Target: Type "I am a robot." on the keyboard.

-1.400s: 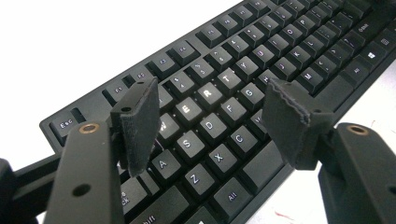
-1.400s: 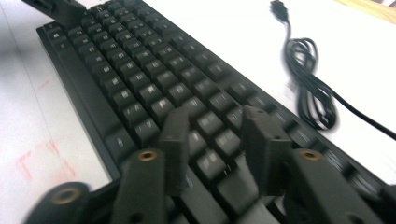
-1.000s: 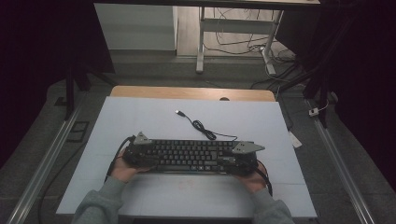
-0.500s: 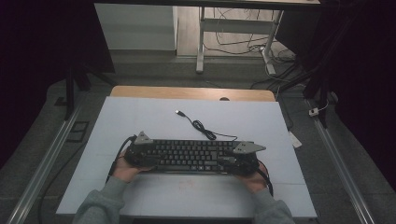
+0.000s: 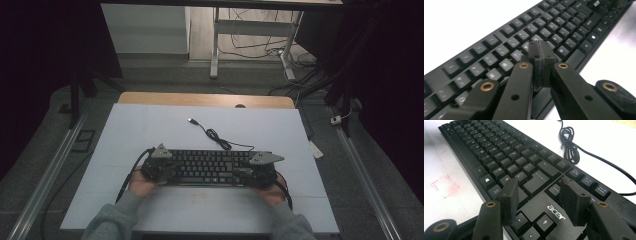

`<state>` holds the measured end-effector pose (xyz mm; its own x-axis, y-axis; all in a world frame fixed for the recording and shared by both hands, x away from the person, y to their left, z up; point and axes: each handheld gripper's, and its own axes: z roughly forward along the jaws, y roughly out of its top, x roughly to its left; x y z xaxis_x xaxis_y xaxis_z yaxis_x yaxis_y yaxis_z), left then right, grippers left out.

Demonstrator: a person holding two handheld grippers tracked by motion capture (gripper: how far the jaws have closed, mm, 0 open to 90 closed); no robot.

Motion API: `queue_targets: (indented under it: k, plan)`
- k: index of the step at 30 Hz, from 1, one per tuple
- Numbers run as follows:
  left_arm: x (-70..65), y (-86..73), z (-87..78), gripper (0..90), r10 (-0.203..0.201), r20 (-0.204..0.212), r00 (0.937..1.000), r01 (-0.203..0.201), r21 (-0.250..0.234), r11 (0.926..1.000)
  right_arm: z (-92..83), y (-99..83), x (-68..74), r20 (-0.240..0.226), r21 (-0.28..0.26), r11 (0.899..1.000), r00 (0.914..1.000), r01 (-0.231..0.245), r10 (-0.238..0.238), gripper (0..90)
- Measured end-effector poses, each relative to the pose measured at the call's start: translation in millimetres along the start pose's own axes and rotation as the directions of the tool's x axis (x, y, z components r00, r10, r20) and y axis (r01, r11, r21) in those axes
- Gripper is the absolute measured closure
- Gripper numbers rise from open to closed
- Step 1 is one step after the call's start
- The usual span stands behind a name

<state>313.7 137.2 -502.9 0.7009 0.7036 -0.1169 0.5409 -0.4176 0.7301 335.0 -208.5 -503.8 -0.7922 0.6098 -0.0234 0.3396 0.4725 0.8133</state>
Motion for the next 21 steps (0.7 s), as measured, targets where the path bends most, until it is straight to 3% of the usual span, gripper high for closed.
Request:
queue_targets:
  k: [7, 21]
  plan:
    - [-6.2, 0.7, 9.1, 88.8, 0.03, 0.013, 0.9995, -0.03, 0.032, 0.999, 0.9, -0.2, 0.2, -0.005, 0.002, 1.0, 1.0, 0.002, -0.002, 49.7]
    - [-10.1, -1.0, 18.3, 88.8, 0.045, 0.007, 0.9989, -0.046, 0.068, 0.9966, 1.9, -0.4, 0.2, -0.005, 0.003, 1.0, 1.0, 0.005, -0.005, 49.5]
